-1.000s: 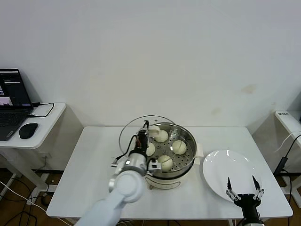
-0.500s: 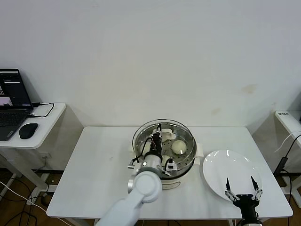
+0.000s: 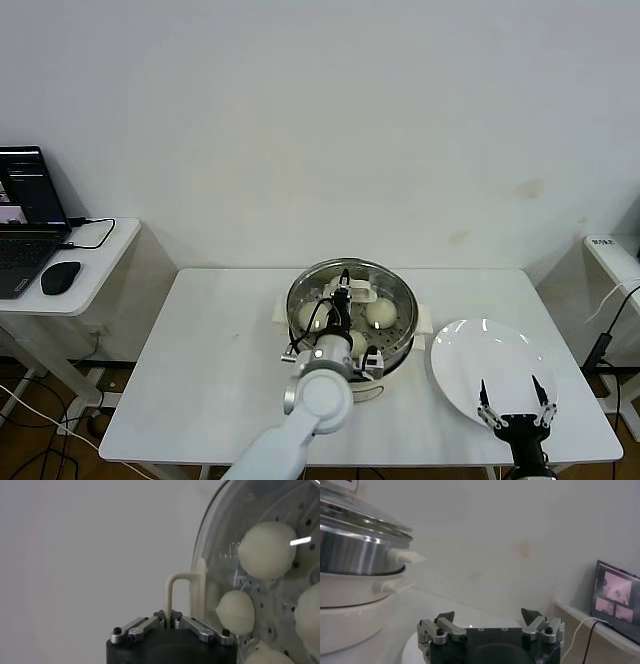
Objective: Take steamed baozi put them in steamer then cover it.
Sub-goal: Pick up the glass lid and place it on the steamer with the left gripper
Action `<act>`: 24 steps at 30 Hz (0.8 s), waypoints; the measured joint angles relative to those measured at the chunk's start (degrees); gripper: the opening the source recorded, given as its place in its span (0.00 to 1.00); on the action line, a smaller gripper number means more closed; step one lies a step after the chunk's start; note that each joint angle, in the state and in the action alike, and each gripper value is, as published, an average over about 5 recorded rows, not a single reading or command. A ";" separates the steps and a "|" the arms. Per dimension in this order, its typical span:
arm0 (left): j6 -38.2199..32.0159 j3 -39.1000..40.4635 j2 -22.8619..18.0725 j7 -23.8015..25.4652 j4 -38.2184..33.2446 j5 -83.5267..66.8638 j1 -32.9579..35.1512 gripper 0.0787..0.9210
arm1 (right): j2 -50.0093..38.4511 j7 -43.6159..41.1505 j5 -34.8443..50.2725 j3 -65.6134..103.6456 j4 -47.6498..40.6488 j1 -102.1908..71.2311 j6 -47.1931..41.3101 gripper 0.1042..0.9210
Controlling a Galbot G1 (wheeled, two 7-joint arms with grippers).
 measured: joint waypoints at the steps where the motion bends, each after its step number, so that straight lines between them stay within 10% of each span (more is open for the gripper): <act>1: -0.07 -0.02 -0.12 -0.11 0.15 0.19 0.10 0.07 | -0.02 0.00 0.00 0.00 -0.04 0.00 0.02 0.88; 24: -0.45 0.13 -1.60 -0.98 0.54 0.91 1.91 0.20 | -0.25 -0.06 -0.03 -0.32 -0.50 0.10 0.14 0.88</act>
